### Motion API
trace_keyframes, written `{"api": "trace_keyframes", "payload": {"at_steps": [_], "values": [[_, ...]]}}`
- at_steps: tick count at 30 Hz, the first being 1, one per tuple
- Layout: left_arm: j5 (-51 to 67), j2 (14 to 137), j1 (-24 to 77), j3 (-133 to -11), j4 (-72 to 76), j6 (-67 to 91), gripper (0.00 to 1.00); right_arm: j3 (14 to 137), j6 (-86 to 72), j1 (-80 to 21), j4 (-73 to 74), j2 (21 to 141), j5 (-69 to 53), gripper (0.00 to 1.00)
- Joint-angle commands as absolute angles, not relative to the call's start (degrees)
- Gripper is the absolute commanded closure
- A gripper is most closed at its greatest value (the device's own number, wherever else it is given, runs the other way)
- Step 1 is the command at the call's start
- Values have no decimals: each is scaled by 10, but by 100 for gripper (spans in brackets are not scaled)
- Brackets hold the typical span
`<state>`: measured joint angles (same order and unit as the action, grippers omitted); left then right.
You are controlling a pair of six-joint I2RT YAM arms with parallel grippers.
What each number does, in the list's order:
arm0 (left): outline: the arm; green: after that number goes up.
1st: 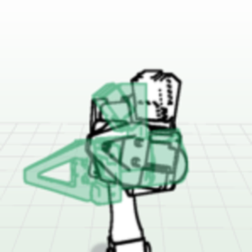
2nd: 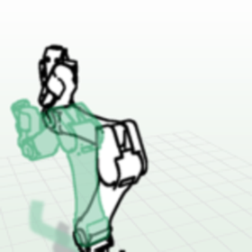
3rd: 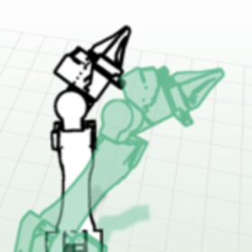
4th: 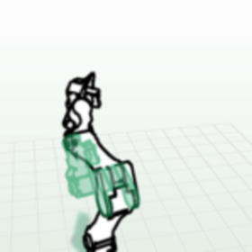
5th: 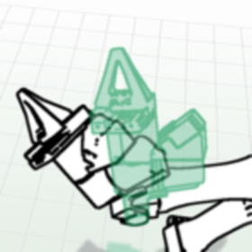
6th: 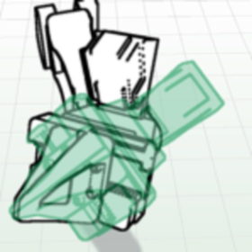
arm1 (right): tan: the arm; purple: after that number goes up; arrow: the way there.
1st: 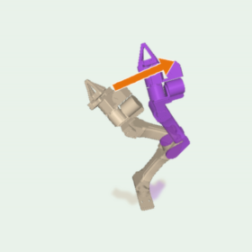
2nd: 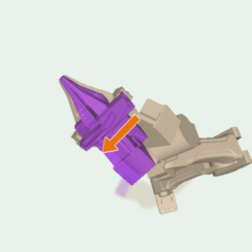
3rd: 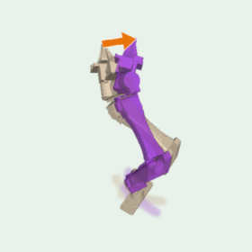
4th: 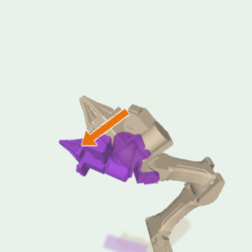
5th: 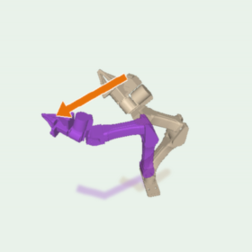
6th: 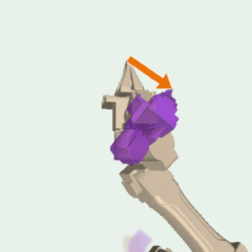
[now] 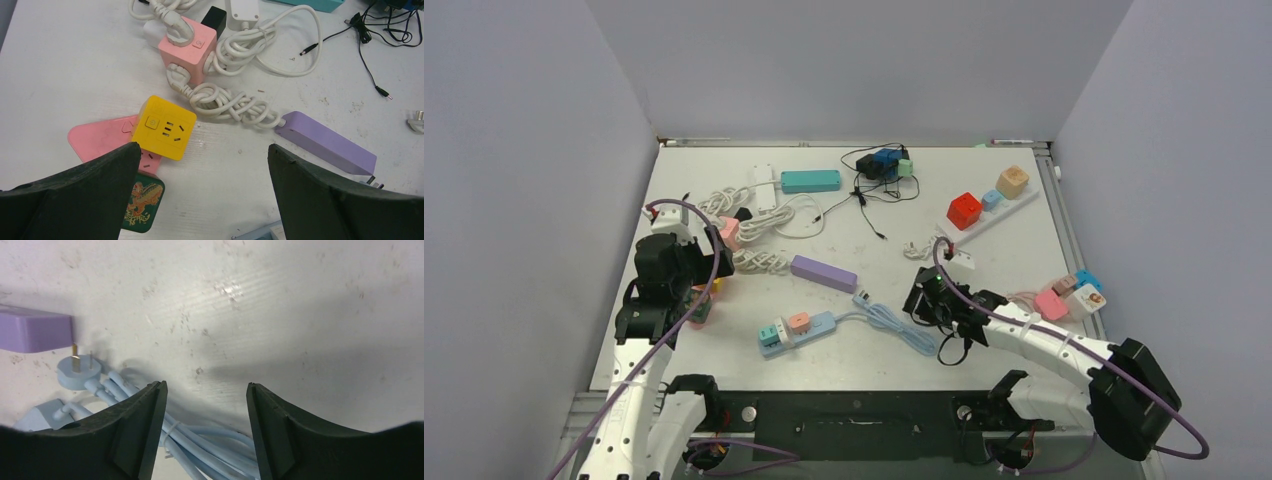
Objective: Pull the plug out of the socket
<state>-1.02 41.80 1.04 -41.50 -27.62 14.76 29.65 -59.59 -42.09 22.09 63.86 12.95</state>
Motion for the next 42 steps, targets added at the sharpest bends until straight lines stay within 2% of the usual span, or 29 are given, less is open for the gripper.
{"api": "trace_keyframes", "payload": {"at_steps": [1, 3, 5, 12, 14, 21, 25, 27, 32, 36, 37, 41, 42], "values": [[-12, 411, 12, -424, -259, 142, 4, 373, -508, -425, 248, 631, 196, 36], [-12, 410, 11, -425, -259, 142, 4, 386, -466, -428, 271, 614, 175, 25], [-12, 409, 11, -425, -260, 142, 4, 398, -454, -437, 314, 601, 161, 20], [-12, 400, 11, -424, -259, 142, 4, 409, -574, -533, 469, 558, 159, 0], [-9, 400, 11, -425, -259, 142, 4, 402, -604, -559, 486, 559, 161, 6], [-2, 403, 12, -424, -259, 142, 4, 373, -655, -618, 453, 612, 168, 6], [-4, 401, 11, -424, -259, 142, 4, 360, -659, -618, 445, 648, 203, 4], [-4, 401, 12, -424, -258, 142, 4, 356, -659, -618, 439, 655, 223, 0], [0, 406, 12, -424, -256, 141, 4, 351, -646, -610, 424, 657, 276, 12], [33, 406, 14, -423, -249, 136, 4, 345, -596, -587, 368, 656, 296, 28], [39, 407, 15, -422, -247, 134, 4, 343, -579, -580, 351, 656, 299, 34], [70, 411, 28, -419, -239, 127, 4, 345, -505, -533, 289, 662, 301, 67], [82, 412, 33, -418, -236, 125, 4, 349, -481, -516, 275, 666, 304, 72]]}}
